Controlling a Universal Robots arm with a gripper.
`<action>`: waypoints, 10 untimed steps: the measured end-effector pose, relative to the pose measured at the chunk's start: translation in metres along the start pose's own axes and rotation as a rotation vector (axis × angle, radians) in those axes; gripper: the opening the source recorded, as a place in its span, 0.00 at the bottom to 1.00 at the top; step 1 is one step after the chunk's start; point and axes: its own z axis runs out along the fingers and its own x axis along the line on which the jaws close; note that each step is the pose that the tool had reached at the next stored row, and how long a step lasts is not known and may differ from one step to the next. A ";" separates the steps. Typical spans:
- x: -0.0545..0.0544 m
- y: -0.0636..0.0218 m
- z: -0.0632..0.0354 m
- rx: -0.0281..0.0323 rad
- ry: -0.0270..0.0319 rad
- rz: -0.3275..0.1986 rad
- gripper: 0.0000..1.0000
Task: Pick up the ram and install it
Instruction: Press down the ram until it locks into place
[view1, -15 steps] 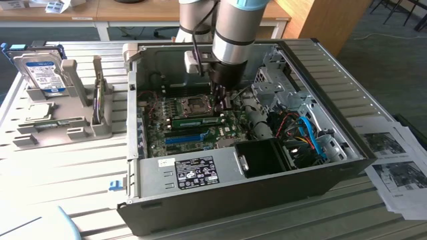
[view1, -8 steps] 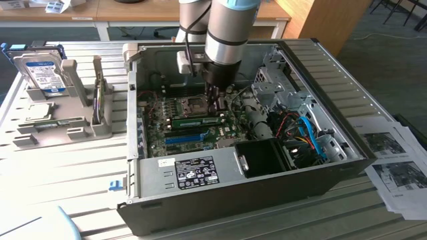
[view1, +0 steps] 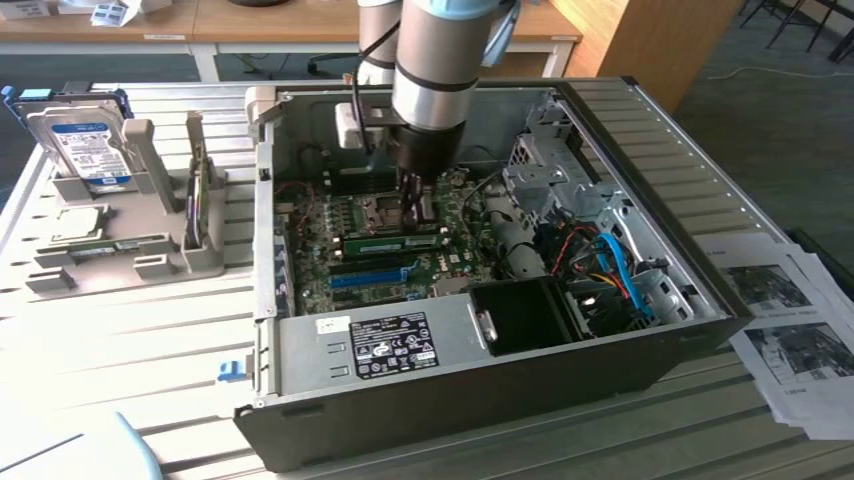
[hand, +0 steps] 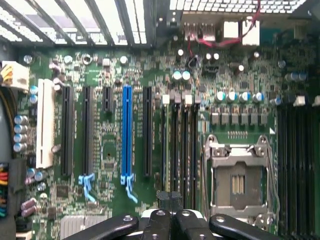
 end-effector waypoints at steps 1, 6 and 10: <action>0.000 0.0023 0.0001 0.0000 0.0000 0.000 0.09; 0.000 0.0137 0.0005 -0.0001 0.0000 0.000 0.09; 0.000 0.0216 0.0008 0.0000 -0.0001 0.000 0.09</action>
